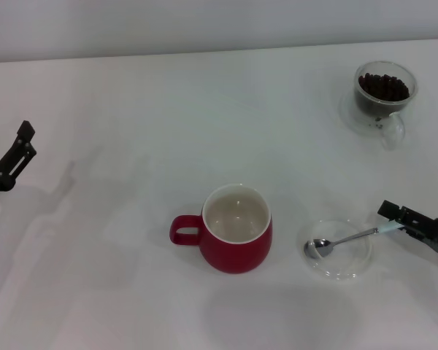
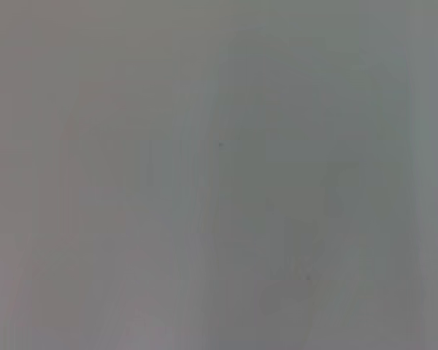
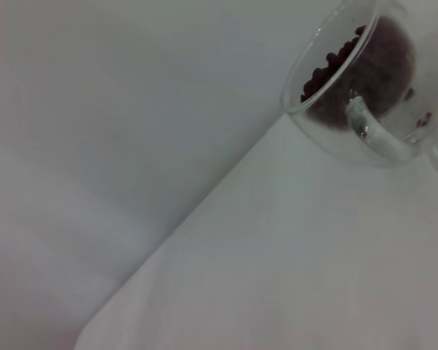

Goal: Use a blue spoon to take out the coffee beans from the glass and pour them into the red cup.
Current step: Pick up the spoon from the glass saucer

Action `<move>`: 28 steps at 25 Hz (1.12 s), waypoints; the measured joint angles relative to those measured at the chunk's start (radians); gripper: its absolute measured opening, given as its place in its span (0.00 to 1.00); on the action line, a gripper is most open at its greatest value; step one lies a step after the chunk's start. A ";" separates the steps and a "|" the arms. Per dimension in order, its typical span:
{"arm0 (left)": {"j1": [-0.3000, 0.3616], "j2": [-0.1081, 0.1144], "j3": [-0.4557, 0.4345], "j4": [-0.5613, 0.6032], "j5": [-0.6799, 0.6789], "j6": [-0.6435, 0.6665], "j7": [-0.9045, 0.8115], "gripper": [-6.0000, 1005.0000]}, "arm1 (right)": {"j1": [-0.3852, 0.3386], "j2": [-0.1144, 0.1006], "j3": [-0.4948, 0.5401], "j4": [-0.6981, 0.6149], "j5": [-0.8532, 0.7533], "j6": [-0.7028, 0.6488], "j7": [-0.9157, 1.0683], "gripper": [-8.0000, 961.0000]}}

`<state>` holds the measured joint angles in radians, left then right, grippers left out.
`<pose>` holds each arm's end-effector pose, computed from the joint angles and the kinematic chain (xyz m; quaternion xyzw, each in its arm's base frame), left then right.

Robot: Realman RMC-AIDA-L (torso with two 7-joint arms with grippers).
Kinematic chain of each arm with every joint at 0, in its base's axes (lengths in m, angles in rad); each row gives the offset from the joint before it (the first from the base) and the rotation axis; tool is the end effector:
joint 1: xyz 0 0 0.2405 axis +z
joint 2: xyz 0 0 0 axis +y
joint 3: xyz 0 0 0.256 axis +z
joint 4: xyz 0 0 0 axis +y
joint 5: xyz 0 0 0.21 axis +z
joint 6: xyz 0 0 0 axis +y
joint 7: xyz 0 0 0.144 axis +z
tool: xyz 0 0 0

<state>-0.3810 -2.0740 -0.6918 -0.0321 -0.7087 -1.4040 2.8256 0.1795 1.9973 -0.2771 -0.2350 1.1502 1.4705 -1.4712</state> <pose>-0.3283 0.2874 -0.0201 -0.7576 -0.1874 -0.3430 0.5228 0.3984 0.1989 0.0020 -0.6392 0.6380 0.3750 0.2092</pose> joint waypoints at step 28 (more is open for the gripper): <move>-0.014 0.000 0.000 0.000 0.000 0.030 0.000 0.87 | 0.010 -0.012 -0.006 0.000 -0.002 0.015 0.032 0.27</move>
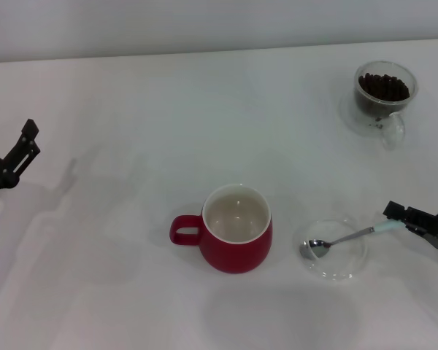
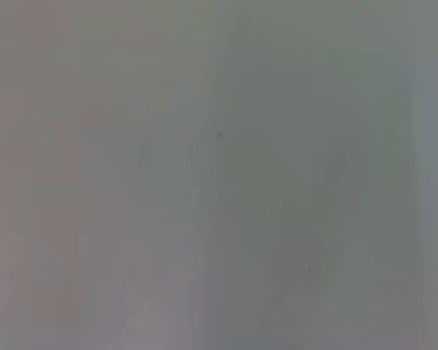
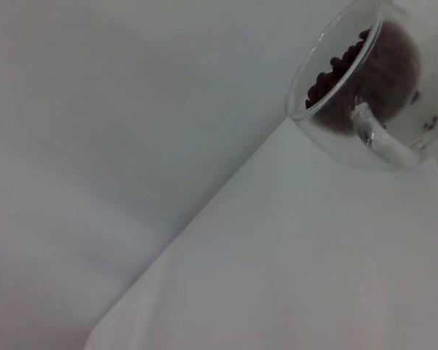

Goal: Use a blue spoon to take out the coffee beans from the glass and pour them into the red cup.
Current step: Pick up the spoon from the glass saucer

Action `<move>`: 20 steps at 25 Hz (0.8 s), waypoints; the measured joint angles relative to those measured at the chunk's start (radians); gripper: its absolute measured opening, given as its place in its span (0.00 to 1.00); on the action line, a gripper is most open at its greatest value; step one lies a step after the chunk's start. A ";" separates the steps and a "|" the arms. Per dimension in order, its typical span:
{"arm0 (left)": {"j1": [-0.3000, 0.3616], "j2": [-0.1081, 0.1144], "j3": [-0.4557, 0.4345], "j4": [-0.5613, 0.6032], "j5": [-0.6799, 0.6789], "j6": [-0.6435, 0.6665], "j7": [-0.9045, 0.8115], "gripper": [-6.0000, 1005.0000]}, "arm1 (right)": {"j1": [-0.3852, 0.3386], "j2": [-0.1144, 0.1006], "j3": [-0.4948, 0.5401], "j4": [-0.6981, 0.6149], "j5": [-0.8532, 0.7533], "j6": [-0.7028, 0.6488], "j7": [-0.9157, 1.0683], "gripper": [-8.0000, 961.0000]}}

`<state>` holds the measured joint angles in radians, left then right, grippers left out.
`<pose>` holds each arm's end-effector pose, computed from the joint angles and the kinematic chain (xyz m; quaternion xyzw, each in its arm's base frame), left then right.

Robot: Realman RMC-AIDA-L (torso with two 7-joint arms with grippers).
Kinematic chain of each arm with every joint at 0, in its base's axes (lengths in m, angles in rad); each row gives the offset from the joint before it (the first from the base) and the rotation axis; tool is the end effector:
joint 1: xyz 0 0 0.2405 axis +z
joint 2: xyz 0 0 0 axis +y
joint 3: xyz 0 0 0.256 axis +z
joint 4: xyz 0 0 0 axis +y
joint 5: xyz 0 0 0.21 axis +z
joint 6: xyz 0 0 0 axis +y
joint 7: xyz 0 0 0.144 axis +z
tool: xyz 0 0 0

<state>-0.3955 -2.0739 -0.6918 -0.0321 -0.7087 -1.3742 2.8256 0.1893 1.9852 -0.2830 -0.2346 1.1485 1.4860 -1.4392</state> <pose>-0.3279 0.2930 -0.0221 -0.7614 -0.1909 -0.3351 0.5212 0.3968 0.2024 0.0066 -0.6378 0.6411 0.3783 0.1979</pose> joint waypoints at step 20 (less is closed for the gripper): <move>-0.019 0.000 0.000 0.000 -0.011 0.025 0.000 0.87 | 0.016 -0.007 -0.001 -0.008 -0.018 0.017 0.010 0.16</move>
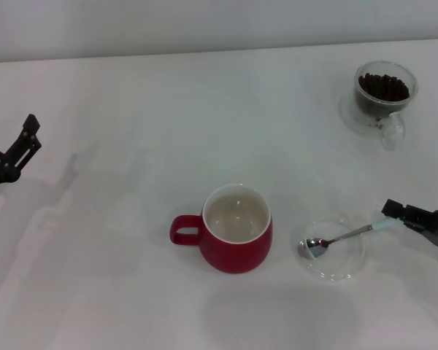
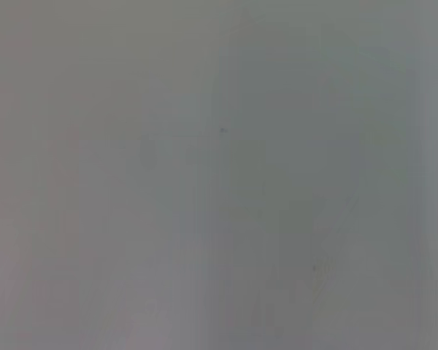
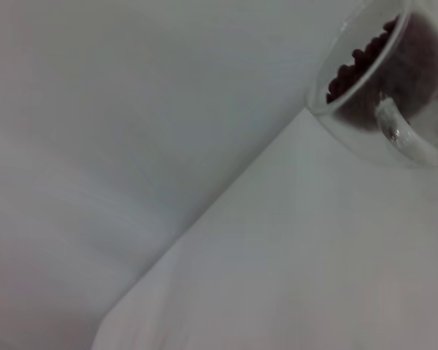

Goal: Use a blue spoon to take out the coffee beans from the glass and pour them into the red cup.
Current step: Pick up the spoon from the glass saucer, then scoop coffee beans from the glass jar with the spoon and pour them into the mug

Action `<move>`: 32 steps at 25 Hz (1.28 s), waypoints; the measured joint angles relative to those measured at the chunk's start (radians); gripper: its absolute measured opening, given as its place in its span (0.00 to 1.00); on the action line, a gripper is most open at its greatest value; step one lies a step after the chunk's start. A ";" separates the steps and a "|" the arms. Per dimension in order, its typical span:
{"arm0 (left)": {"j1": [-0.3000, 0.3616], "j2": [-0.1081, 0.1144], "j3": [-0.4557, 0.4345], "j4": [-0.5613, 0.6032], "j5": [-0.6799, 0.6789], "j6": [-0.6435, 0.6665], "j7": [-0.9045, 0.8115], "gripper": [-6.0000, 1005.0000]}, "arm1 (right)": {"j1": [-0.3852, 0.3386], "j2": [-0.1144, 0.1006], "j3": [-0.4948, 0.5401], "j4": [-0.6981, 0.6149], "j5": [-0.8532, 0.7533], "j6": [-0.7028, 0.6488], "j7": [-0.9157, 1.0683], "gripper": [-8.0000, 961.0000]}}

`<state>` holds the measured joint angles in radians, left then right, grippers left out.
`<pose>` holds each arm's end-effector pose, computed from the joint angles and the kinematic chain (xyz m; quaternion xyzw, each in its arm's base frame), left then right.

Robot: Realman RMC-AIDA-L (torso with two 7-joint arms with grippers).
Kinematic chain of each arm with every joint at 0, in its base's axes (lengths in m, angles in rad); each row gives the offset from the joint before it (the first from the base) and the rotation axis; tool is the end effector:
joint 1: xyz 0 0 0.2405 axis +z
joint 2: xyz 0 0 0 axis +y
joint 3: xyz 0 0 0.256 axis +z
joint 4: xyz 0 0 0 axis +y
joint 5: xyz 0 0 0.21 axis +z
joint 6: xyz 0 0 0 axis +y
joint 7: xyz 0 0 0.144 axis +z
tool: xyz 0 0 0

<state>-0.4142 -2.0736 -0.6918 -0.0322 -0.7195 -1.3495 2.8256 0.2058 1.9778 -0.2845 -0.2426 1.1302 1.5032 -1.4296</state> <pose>-0.3260 0.3002 -0.0224 -0.7617 -0.1927 -0.3311 0.5226 0.3934 0.2076 0.0095 -0.6491 0.6349 0.3750 0.1871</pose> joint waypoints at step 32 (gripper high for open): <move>0.007 -0.002 0.000 -0.008 -0.002 -0.002 0.000 0.87 | 0.170 -0.083 0.040 -0.068 0.146 0.088 0.001 0.16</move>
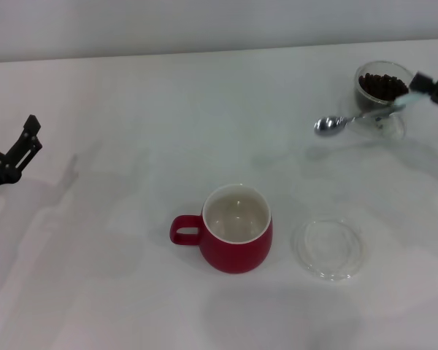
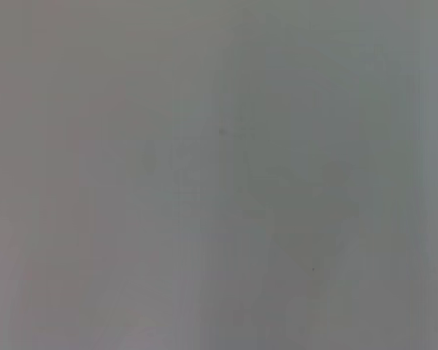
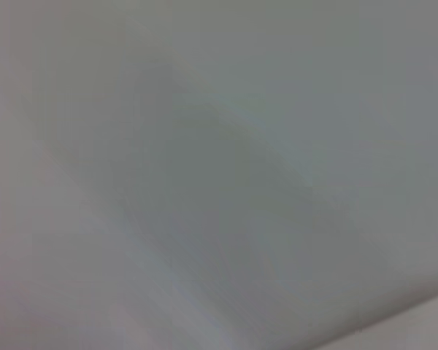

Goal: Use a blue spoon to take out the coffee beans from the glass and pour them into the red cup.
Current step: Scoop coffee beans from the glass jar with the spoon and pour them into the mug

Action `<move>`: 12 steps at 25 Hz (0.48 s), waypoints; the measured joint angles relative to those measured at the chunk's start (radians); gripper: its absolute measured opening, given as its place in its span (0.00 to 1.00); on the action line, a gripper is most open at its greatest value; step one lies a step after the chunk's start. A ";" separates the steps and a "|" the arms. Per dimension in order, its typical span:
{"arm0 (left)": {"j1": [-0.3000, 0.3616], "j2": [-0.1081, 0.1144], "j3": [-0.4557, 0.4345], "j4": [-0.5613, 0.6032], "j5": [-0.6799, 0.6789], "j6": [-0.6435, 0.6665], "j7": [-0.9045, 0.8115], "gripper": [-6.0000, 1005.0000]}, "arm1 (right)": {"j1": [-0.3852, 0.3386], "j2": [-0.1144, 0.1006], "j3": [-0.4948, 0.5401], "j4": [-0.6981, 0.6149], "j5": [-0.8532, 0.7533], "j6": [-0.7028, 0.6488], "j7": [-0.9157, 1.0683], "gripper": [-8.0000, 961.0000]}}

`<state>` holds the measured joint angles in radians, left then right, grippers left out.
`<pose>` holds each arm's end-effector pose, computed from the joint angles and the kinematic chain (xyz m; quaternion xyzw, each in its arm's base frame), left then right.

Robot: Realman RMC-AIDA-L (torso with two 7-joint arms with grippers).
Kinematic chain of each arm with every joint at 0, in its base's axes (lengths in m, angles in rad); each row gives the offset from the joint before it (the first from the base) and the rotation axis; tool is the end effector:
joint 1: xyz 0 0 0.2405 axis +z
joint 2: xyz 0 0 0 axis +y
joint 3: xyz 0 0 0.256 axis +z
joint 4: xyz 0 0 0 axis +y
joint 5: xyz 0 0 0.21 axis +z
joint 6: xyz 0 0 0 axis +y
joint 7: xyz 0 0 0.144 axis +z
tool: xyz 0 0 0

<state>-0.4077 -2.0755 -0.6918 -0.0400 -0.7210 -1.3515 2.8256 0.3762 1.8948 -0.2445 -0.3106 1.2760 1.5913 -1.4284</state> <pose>-0.3255 0.2984 -0.0237 -0.7597 -0.1955 -0.3345 0.5222 0.3565 0.2906 0.0821 -0.6992 0.5118 0.4490 0.2181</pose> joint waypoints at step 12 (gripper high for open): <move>0.011 0.000 0.000 0.002 0.001 -0.053 0.000 0.87 | 0.039 -0.053 0.013 -0.016 0.073 -0.177 0.037 0.16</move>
<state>-0.3962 -2.0754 -0.6918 -0.0376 -0.7205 -1.4044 2.8256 0.4154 1.8423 -0.2310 -0.3263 1.3489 1.4141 -1.3914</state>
